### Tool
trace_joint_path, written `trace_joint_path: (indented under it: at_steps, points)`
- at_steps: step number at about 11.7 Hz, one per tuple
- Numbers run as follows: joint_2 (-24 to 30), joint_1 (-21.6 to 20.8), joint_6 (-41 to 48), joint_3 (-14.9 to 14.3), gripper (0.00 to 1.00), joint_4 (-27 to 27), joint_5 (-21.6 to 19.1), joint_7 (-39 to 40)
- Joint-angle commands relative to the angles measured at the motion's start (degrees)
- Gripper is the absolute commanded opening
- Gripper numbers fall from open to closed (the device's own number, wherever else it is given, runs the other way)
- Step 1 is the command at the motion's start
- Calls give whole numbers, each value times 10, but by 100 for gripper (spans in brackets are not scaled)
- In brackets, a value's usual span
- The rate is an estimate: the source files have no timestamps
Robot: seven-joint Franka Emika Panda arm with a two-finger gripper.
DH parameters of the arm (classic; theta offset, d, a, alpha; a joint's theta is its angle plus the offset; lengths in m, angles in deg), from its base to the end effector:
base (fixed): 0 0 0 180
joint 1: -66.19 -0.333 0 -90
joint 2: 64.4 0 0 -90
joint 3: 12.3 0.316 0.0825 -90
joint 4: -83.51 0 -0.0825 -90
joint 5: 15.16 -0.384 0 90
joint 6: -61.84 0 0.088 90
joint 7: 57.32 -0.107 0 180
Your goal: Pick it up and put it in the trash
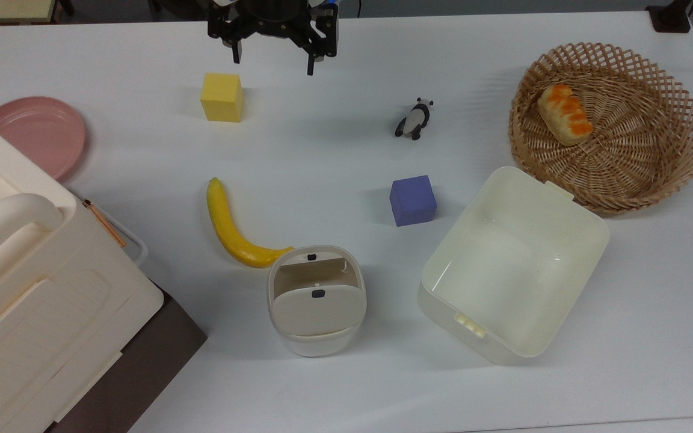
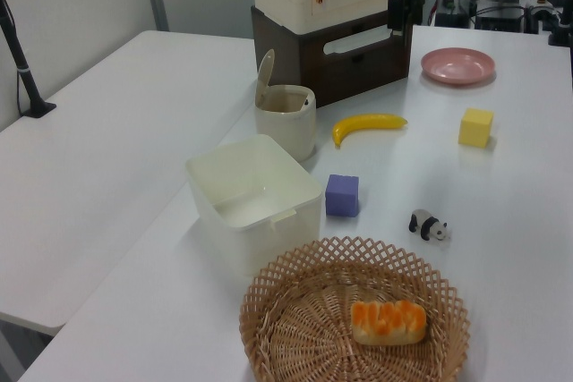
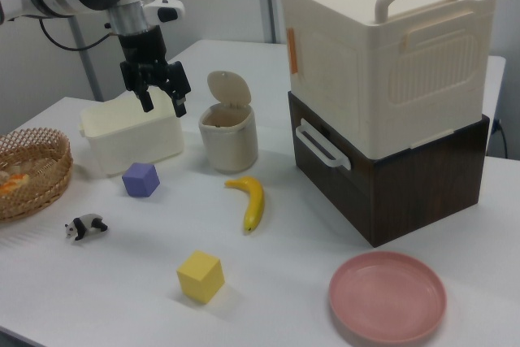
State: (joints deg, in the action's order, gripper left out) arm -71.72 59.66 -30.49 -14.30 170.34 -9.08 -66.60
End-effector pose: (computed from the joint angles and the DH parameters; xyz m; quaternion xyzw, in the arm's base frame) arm 0.5945 0.0374 0.5813 0.9976 -0.0383 -0.0091 0.0567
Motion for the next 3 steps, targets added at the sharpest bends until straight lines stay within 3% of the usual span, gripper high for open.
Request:
trace_joint_path:
  at_steps: [1, 3]
  points:
    - [18, 8, 14, 3, 100, 14, -21, 15]
    - [18, 7, 14, 4, 100, 15, -22, 16]
